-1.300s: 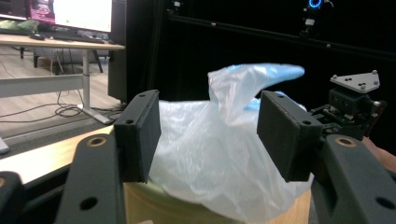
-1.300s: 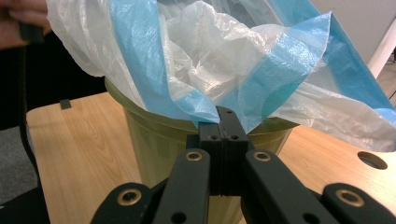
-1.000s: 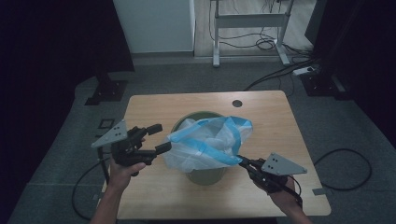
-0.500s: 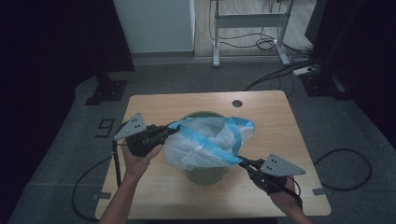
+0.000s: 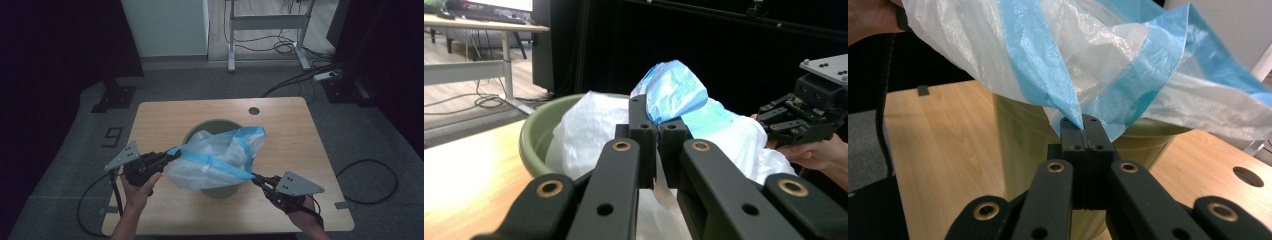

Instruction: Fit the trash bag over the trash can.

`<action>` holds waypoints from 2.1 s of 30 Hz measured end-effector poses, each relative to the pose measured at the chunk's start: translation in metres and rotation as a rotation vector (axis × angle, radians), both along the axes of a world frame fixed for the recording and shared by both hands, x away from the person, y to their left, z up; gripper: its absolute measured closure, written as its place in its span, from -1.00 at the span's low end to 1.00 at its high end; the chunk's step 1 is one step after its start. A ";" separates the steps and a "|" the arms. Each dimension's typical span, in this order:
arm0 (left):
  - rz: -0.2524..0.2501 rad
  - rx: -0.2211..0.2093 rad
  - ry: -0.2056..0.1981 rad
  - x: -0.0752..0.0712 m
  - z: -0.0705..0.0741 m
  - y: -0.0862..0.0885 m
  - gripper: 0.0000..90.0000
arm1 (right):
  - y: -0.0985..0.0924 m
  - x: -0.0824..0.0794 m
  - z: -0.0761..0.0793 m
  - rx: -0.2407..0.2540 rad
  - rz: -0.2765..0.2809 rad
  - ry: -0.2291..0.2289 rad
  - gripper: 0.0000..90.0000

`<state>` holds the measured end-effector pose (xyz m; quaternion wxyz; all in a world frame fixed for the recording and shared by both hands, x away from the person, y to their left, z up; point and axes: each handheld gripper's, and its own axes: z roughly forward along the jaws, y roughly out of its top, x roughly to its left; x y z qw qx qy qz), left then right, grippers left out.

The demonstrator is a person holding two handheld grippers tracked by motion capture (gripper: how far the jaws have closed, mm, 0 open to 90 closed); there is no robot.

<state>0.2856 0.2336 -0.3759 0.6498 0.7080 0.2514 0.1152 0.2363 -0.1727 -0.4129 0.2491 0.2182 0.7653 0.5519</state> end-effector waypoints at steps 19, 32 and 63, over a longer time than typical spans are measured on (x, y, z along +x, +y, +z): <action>-0.015 0.018 0.060 -0.016 -0.043 -0.003 0.97 | -0.018 -0.012 0.003 0.129 0.029 0.058 0.28; -0.025 0.027 0.066 -0.019 -0.051 -0.004 0.97 | -0.009 0.035 0.049 0.181 -0.001 0.125 -0.05; -0.031 0.021 0.043 -0.020 -0.053 -0.004 0.96 | 0.038 0.101 0.053 0.122 -0.011 0.319 0.37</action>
